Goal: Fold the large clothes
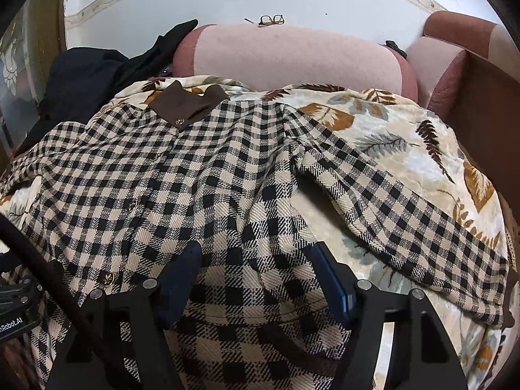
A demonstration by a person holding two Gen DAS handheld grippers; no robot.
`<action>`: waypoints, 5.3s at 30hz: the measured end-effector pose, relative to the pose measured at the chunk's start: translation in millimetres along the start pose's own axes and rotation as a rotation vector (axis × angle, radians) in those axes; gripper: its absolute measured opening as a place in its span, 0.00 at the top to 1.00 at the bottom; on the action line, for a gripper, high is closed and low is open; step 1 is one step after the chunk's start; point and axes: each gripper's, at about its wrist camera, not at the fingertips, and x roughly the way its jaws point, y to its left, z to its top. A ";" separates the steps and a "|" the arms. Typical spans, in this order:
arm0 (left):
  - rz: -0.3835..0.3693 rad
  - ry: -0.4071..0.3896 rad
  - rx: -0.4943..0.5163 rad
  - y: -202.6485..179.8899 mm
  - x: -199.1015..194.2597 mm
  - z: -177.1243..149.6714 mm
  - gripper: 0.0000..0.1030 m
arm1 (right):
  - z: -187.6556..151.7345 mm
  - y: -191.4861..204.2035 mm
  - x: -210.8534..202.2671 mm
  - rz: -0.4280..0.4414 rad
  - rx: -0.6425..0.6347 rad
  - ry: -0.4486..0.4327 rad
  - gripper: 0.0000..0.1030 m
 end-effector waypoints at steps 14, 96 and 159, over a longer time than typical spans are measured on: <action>0.003 0.002 -0.001 3.1 2.3 1.4 0.22 | -2.7 -3.0 8.2 0.000 0.012 0.020 0.25; -0.453 0.083 -0.134 -94.6 41.9 194.2 0.73 | 36.6 -105.4 -21.1 0.022 0.300 -0.078 0.21; 0.074 -0.064 -0.522 265.3 -53.8 69.3 0.39 | -48.2 266.8 -39.2 0.741 -0.532 0.290 0.61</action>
